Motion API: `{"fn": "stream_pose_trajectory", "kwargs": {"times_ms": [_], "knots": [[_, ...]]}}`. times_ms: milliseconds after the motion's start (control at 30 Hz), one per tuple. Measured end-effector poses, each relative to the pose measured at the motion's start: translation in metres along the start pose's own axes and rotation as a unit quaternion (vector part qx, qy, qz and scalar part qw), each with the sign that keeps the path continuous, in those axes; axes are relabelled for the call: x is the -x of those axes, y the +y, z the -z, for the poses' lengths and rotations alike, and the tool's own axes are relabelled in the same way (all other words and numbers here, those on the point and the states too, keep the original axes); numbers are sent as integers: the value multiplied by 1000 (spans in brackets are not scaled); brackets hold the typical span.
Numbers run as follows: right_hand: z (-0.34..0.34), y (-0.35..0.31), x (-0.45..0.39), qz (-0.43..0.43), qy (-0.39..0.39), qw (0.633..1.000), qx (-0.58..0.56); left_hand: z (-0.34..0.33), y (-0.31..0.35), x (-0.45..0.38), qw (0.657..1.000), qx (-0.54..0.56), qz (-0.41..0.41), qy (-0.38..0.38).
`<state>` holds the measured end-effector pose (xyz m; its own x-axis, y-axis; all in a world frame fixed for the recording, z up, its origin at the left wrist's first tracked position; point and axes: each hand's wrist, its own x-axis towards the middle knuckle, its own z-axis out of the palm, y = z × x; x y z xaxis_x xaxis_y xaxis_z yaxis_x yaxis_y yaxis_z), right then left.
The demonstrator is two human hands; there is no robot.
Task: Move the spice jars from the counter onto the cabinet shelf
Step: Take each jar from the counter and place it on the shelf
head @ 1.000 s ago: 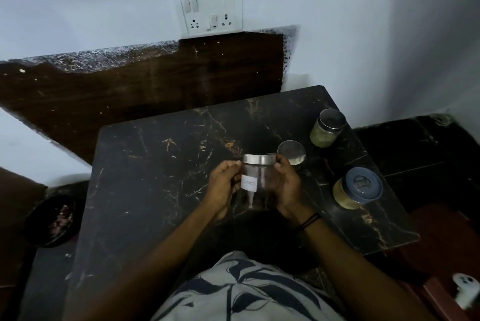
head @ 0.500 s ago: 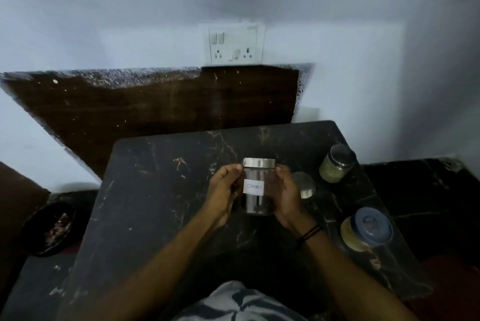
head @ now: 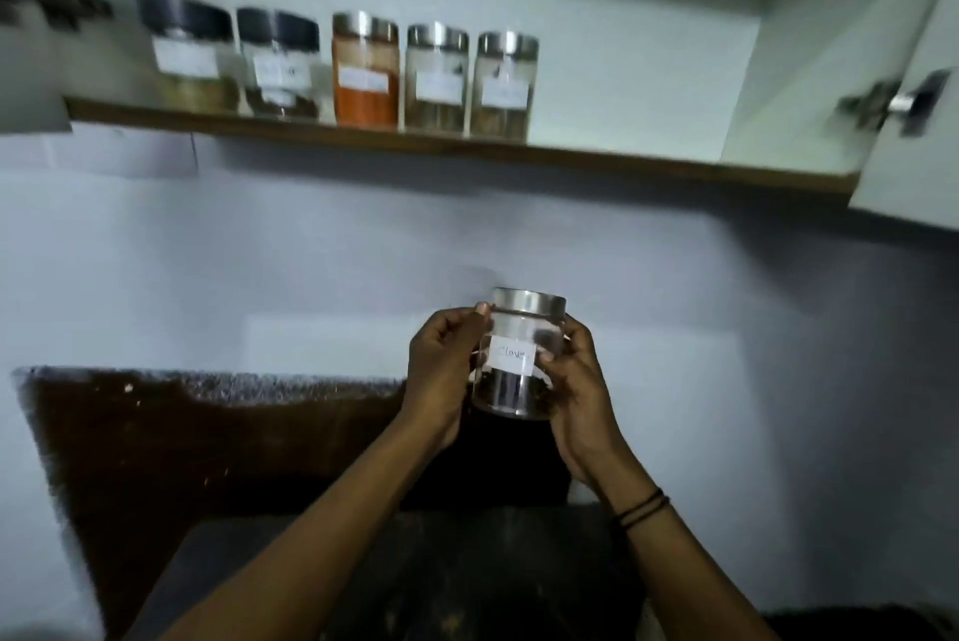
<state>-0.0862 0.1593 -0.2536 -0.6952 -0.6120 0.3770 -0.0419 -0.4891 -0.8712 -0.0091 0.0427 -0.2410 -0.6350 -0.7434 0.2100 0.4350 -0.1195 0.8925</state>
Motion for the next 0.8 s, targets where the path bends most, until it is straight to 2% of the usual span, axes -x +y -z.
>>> {"fn": "stream_pose_trajectory", "kwargs": {"times_ms": [167, 333, 567, 800], "knots": [[-20, -67, -39, 68, -1, 996, 63, -35, 64, -26, 994, -50, -96, 2], [-34, -111, -66, 124, 62, 989, 52, -62, 112, -40, 980, -74, -182, -14], [-47, -158, -97, 203, 78, 973, 72, -90, 155, -62, 968, -55, -243, -33], [-45, -188, -148, 253, 153, 930, 218, -127, 181, -98, 958, -93, -270, 1]]}}
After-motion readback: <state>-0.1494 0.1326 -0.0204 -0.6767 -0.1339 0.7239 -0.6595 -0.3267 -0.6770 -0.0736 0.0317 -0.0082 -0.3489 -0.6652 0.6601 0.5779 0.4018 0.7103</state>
